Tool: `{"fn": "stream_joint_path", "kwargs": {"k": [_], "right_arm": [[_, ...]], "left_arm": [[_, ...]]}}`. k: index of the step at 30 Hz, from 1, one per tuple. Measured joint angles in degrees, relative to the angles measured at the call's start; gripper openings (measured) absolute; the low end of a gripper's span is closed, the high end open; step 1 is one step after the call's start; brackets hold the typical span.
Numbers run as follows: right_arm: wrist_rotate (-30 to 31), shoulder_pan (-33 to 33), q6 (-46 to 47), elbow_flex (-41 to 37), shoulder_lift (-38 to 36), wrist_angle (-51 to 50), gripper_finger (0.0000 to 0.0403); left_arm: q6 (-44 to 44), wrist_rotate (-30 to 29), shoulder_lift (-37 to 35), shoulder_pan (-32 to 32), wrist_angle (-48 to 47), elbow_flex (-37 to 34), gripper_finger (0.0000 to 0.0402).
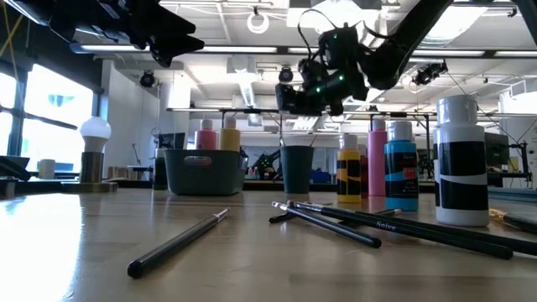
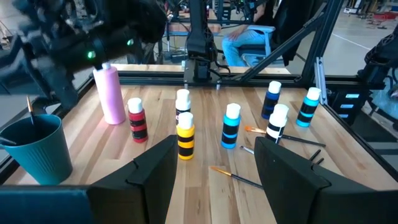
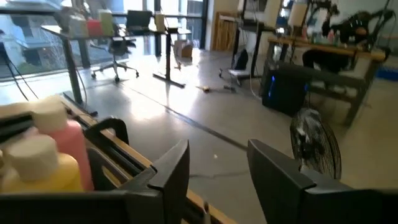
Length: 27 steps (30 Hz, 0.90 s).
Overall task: Pick & Place Paint Supplies
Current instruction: Put the large pink paint bottle into the green bin
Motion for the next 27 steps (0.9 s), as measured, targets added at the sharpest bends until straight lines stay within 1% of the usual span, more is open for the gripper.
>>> {"fn": "stream_joint_path", "kwargs": {"k": [5,8,11,14,20,23,27], "right_arm": [[0.02,2.73,-3.83,0.00,-6.38,-0.02,0.0157],[-0.05,5.49,-5.36,0.00,-11.52,-2.45,0.0149],[-0.62,8.79,-6.20,0.02,-17.29,-8.00,0.0142],[-1.94,12.34,-6.38,0.02,-23.21,-17.11,0.0134],[-1.99,19.02,-8.70,0.04,-32.73,-38.45,0.0112],[-1.95,22.61,-8.95,0.04,-35.72,-48.55,0.0097],[-1.76,26.73,-3.78,0.04,-37.69,-56.93,0.0076]], "left_arm": [[-1.45,0.00,0.00,0.00,-0.34,0.00,0.0211],[-1.45,-0.02,0.00,0.00,-1.59,0.00,0.0211],[-1.41,-0.01,0.02,0.00,-3.18,0.00,0.0211],[-1.34,-0.03,0.02,0.00,-4.18,-0.02,0.0211],[-1.23,-0.02,0.02,0.00,-5.44,-0.02,0.0211],[-0.66,-0.64,0.03,0.00,-6.50,-0.02,0.0211],[0.29,-3.45,0.86,-0.02,-7.51,-0.02,0.0211]]}}
